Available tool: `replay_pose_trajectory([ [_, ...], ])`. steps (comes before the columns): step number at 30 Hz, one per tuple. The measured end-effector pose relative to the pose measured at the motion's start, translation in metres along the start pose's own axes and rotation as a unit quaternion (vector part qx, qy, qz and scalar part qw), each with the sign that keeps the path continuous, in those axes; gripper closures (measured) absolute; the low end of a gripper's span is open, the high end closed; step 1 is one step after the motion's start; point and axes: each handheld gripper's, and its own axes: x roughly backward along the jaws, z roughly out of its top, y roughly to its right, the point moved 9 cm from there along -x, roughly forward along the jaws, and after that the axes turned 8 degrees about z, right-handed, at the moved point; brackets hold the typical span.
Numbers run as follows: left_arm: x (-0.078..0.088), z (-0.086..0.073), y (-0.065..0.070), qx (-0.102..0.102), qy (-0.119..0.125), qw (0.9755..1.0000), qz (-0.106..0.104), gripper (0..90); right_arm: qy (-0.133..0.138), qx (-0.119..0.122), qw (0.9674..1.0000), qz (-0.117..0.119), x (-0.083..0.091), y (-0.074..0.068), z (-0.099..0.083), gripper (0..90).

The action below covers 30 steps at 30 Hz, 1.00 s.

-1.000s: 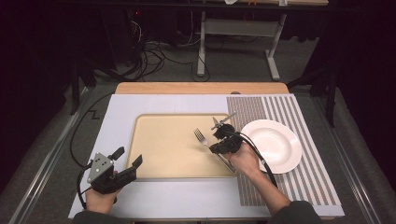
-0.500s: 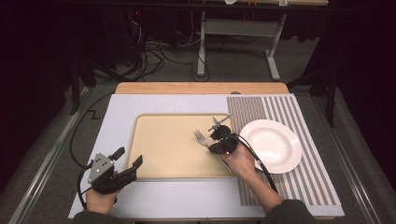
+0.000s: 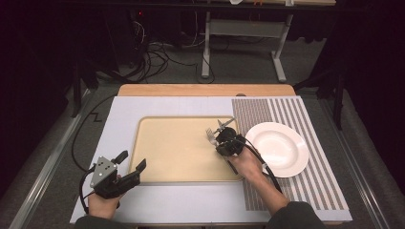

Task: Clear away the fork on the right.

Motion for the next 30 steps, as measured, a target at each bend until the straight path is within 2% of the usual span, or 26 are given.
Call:
replay_pose_trajectory([
  [19,0.000,0.000,0.000,0.000,-0.001,1.0000,-0.001,29.3,0.012,-0.025,0.9995,-0.018,-0.001,0.018,0.004,80.2],
  [30,0.000,0.000,0.000,0.000,0.000,1.0000,-0.001,29.4,0.012,-0.024,0.9994,-0.022,-0.002,0.022,0.007,79.8],
])
